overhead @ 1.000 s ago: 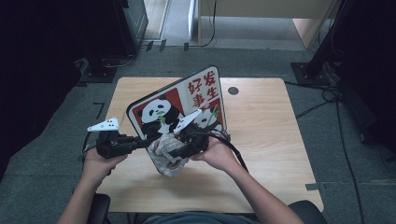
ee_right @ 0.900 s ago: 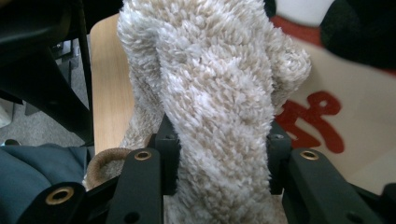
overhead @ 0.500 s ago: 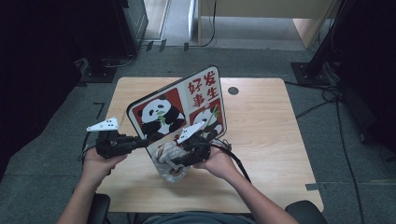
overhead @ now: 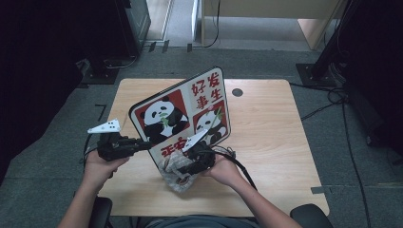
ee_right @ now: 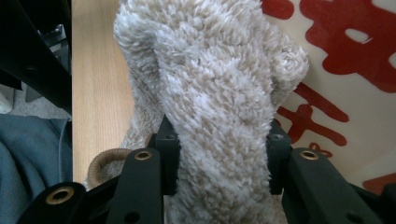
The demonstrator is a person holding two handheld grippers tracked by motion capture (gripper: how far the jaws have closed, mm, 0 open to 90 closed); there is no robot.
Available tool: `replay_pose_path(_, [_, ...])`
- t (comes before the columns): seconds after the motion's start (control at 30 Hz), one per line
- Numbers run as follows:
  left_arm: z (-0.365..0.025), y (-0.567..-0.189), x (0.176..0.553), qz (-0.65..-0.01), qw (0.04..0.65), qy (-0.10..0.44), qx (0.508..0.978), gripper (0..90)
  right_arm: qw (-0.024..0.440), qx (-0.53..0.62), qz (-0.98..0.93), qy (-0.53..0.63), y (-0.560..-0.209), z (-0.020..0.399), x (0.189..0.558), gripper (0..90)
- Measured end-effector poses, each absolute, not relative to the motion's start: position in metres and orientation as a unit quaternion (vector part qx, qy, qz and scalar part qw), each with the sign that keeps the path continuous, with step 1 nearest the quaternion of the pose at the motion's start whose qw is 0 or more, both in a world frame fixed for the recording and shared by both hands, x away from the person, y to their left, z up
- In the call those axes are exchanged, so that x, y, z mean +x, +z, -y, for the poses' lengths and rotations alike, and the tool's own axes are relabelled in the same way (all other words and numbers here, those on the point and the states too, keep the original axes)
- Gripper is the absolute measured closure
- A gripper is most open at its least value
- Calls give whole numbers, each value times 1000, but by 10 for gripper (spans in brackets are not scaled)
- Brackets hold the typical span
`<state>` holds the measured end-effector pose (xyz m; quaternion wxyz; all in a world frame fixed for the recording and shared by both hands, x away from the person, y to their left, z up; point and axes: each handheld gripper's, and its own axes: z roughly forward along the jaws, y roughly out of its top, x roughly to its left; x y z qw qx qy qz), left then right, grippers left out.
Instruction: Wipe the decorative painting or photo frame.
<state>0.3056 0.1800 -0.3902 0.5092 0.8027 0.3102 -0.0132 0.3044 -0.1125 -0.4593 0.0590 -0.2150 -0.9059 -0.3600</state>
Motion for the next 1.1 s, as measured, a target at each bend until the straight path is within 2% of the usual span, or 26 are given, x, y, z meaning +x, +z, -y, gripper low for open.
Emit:
replay_pose_path(0.27, [-178, -390, 306, -306, 502, -17, 809, 695, 75, -225, 901, -364, -446, 116, 303, 630])
replay_pose_path(0.5, [-184, -386, 302, -309, 514, -13, 801, 639, 75, -234, 898, -365, -416, 116, 305, 635])
replay_pose_path(1.1, [-209, -386, 293, -315, 529, -12, 788, 651, 36, -216, 888, -405, -311, 101, 322, 633])
